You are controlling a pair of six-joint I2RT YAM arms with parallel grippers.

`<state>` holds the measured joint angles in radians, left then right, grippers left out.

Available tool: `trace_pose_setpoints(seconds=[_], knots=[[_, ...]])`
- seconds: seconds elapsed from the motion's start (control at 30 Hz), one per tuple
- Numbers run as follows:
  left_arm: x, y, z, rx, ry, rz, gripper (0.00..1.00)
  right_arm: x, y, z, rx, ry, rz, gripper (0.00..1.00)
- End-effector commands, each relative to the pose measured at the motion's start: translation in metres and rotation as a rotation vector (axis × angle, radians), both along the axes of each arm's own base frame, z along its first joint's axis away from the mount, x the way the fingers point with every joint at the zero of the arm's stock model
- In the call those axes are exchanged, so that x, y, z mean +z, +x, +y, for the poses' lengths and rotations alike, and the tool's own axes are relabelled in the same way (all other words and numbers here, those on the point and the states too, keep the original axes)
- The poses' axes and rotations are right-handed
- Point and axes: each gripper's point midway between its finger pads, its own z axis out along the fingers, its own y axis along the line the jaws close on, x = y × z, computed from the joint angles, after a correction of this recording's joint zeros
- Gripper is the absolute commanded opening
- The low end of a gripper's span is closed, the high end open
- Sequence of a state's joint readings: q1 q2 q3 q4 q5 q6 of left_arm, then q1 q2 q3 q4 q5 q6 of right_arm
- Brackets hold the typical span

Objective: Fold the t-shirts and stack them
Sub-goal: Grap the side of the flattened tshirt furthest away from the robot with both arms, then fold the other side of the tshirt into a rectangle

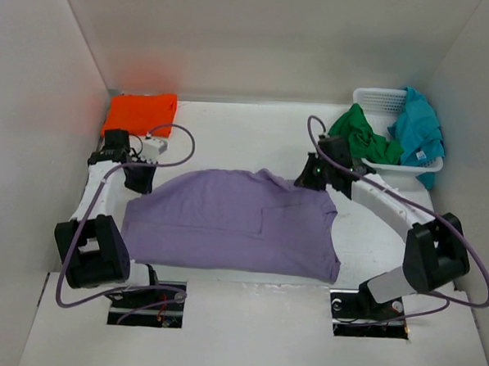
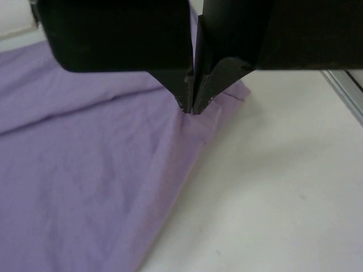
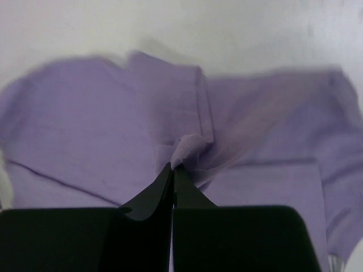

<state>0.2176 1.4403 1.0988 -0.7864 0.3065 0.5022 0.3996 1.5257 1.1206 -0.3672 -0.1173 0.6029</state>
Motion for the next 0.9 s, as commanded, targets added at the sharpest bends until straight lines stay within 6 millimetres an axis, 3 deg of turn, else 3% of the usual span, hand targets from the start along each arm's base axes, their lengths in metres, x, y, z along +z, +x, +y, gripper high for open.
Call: trace_pose_setpoints(seconds=[0.0,0.17,0.23,0.33,0.43,0.53,0.63,0.87], knots=[[-0.026,-0.043,-0.001,-0.144,0.082,0.084,0.0,-0.032,-0.036,-0.011,-0.052,-0.028,0.06,0.0],[-0.05,-0.084,0.001,-0.215,0.126,0.167,0.1,-0.068,-0.076,-0.015,-0.069,-0.043,0.12,0.0],[-0.052,-0.096,-0.003,-0.246,0.118,0.196,0.19,-0.075,-0.08,-0.016,-0.08,-0.033,0.126,0.0],[-0.038,-0.106,-0.017,-0.306,0.06,0.213,0.34,-0.078,-0.078,-0.015,-0.08,-0.031,0.124,0.0],[-0.015,-0.093,-0.028,-0.336,-0.014,0.147,0.43,-0.08,-0.077,-0.012,-0.071,-0.037,0.126,0.0],[-0.009,-0.06,-0.021,-0.253,-0.014,0.053,0.45,-0.082,-0.077,-0.012,-0.077,-0.028,0.124,0.0],[-0.021,-0.041,-0.01,-0.199,0.063,0.049,0.45,-0.082,-0.079,-0.009,-0.074,-0.018,0.123,0.0],[-0.063,-0.048,0.002,-0.17,0.122,0.199,0.52,-0.085,-0.081,-0.004,-0.061,-0.022,0.125,0.0]])
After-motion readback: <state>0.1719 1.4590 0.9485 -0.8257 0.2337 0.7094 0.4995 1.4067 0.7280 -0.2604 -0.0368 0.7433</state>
